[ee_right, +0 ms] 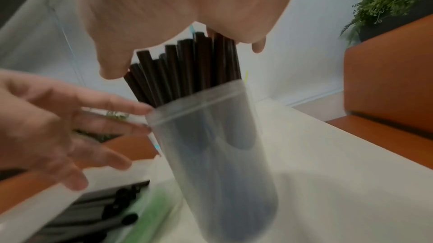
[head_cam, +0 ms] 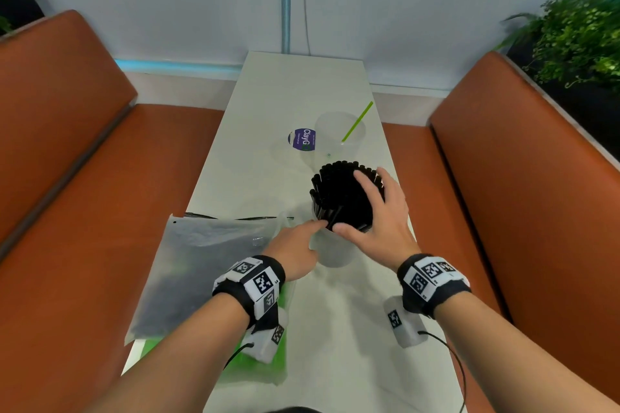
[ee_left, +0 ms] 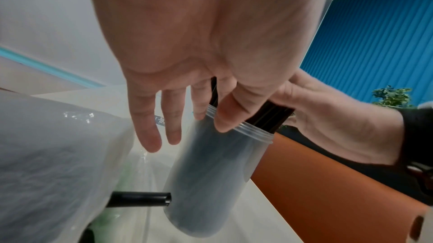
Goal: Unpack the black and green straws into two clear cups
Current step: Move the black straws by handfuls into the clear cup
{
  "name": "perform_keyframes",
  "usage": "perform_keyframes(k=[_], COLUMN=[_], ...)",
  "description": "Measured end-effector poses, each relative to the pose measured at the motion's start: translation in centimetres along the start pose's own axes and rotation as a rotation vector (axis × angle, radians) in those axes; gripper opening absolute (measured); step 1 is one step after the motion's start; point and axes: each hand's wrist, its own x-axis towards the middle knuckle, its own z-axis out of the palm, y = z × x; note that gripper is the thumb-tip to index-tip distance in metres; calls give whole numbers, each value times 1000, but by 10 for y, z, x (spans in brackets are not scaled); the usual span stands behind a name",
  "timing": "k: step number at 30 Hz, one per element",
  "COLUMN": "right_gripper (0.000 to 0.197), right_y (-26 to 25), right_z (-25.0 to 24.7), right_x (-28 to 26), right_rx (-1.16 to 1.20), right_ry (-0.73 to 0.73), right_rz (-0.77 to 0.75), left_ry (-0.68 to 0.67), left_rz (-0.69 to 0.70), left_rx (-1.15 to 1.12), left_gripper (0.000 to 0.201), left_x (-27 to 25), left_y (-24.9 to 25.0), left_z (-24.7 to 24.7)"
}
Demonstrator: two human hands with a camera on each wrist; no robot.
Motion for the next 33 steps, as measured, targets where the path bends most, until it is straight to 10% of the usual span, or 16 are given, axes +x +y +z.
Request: perform_keyframes(k=[33], right_gripper=[50], right_y=[-20], right_z=[18], right_x=[78], right_rx=[-328], right_ry=[-162], right_rz=[3], left_ry=[-11], left_rz=[1], left_rx=[4], left_gripper=[73], left_x=[5], left_y=[5], left_z=[-5])
